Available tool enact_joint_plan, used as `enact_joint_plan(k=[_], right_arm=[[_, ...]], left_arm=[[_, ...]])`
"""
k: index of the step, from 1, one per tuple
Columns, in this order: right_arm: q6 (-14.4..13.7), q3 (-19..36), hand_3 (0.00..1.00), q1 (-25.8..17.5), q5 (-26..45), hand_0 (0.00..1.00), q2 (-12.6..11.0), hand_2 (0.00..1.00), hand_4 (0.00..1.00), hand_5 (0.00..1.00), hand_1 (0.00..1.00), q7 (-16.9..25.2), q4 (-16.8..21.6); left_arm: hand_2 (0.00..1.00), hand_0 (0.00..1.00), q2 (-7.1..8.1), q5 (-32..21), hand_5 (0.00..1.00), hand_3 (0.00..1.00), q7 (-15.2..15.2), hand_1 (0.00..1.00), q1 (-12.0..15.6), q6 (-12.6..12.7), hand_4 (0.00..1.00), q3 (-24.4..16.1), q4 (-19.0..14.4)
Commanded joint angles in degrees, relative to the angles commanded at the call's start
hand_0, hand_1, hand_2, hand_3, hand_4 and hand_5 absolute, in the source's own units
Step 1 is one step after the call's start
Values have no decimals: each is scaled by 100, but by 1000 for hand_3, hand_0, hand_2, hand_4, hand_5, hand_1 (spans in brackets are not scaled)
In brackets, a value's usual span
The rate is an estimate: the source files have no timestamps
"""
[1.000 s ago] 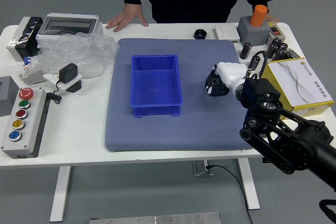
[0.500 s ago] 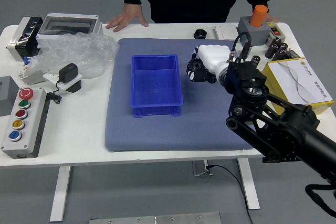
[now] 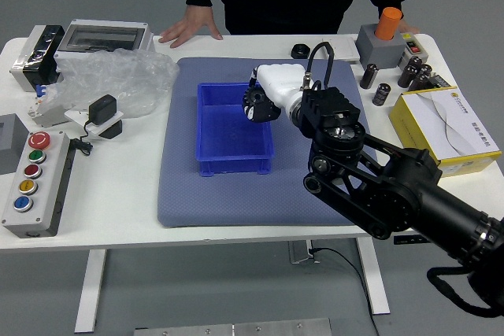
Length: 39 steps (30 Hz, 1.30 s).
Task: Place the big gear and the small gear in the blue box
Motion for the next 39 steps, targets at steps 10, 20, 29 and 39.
enact_joint_plan(k=[10, 20, 29, 39], right_arm=[[-9, -33, 688, 16, 48, 643, 292, 604, 569, 365, 562, 0, -116], [111, 75, 901, 26, 149, 709, 352, 715, 827, 513, 628, 0, -204], [127, 114, 936, 24, 187, 724, 327, 752, 857, 545, 645, 0, -202], [18, 264, 868, -47, 220, 714, -117, 724, 857, 559, 632, 0, -230]], left_arm=[[815, 816, -4, 70, 279, 840, 11, 805, -29, -16, 630, -32, 0], [815, 817, -17, 86, 279, 840, 18, 805, -44, -19, 630, -38, 0], [815, 816, -23, 77, 279, 840, 16, 805, -56, -18, 630, -33, 0], [815, 816, -22, 0, 280, 841, 17, 804, -54, 0, 631, 12, 0]])
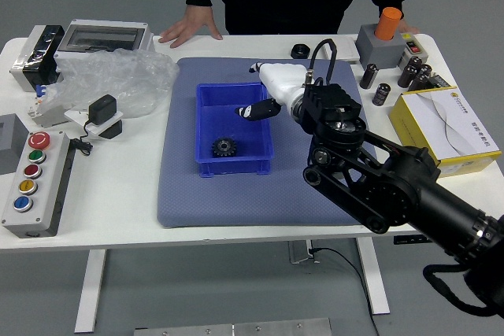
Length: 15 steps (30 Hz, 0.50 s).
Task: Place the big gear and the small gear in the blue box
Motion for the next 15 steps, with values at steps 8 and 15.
enact_joint_plan(k=[8, 15], right_arm=[[-181, -61, 791, -46, 168, 706, -253, 710, 839, 546, 618, 70, -363], [-506, -148, 745, 13, 504, 703, -364, 688, 817, 526, 611, 652, -995]], left_arm=[[815, 816, -4, -4, 280, 841, -4, 804, -23, -1, 632, -5, 0], [815, 816, -10, -9, 278, 841, 1, 804, -20, 1, 631, 4, 0]])
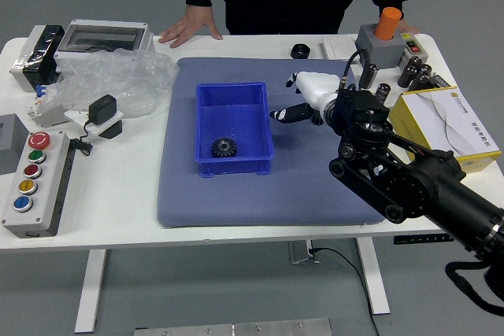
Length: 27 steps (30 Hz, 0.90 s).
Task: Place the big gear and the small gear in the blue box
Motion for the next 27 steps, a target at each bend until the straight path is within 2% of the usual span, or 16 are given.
enact_joint_plan(k=[1, 12, 27], right_arm=[[-41, -18, 705, 12, 46, 692, -9, 668, 792, 501, 598, 85, -91], [-330, -169, 694, 191, 404, 692, -49, 656, 759, 463, 588, 711, -932], [-441, -349, 690, 395, 755, 692, -27, 655, 753, 468, 585, 1078, -1807]], left_arm=[[815, 816, -1, 2, 279, 841, 1, 804, 1, 0, 632, 0, 0], [815, 816, -15, 17, 280, 841, -2, 804, -15, -2, 631, -3, 0], [814, 816, -35, -4, 281, 841, -1, 803, -41, 3, 631, 19, 0]])
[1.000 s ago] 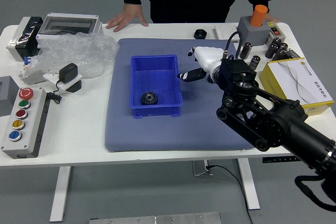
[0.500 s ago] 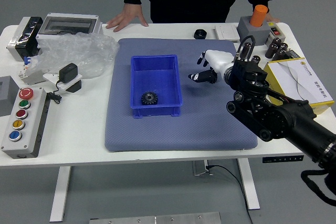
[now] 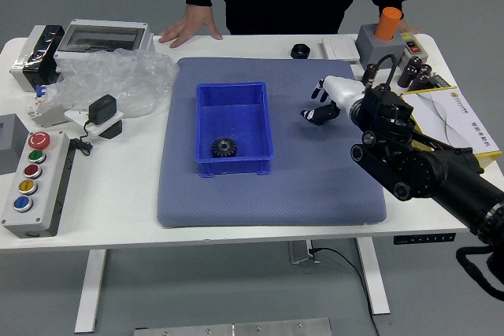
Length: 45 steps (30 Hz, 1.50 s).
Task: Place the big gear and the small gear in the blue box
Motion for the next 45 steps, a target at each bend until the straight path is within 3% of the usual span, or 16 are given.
enact_joint_plan(k=[20, 39, 40, 45], right_arm=[[-27, 39, 692, 105, 152, 687, 244, 654, 715, 418, 575, 98, -669], [-94, -34, 683, 52, 51, 661, 430, 635, 683, 408, 556, 66, -837], [-103, -35, 673, 48, 33, 643, 434, 609, 641, 334, 535, 67, -841], [-177, -47, 673, 27, -85, 643, 454, 609, 641, 334, 535, 76, -855]], left_arm=[[814, 816, -23, 10, 283, 841, 3, 804, -24, -4, 632, 0, 0], [815, 816, -36, 26, 283, 841, 7, 803, -44, -10, 632, -3, 0], [814, 816, -36, 27, 283, 841, 6, 803, -45, -10, 631, -4, 0], [814, 816, -40, 31, 283, 841, 9, 803, -42, -11, 631, -4, 0]])
